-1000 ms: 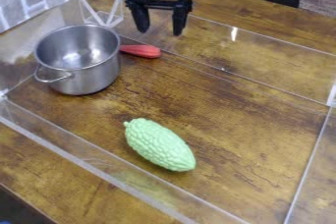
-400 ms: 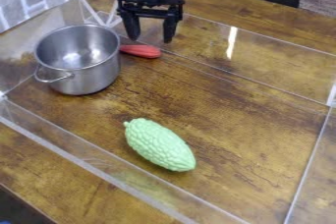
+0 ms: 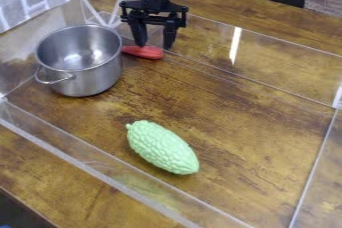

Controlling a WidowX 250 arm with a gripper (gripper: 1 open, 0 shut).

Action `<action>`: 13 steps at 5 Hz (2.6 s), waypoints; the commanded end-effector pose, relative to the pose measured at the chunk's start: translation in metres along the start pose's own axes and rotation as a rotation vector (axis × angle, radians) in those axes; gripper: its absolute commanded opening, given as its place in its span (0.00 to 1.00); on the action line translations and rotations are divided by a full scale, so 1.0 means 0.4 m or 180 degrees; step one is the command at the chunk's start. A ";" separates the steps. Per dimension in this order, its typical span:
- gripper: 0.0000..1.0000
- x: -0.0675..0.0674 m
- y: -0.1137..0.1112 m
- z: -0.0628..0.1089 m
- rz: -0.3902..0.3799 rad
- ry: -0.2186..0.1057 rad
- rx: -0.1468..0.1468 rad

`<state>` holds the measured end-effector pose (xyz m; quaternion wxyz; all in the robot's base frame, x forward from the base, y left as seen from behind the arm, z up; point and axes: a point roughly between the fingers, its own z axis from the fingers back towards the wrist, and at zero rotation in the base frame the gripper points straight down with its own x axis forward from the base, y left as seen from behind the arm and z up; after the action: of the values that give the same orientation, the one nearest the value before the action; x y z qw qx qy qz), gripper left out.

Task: Move the orange spoon to the left

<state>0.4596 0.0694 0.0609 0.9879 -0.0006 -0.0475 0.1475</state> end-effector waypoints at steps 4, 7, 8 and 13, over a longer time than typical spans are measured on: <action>0.00 -0.007 0.031 0.283 0.0361 -0.0590 -0.0322; 1.00 -0.021 0.034 0.253 0.0503 -0.0480 -0.0260; 1.00 -0.017 0.046 0.215 0.0582 -0.0406 -0.0212; 0.00 -0.005 0.004 -0.014 0.0453 -0.0116 -0.0124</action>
<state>0.4498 0.0709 0.0294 0.9742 -0.0198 -0.0351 0.2221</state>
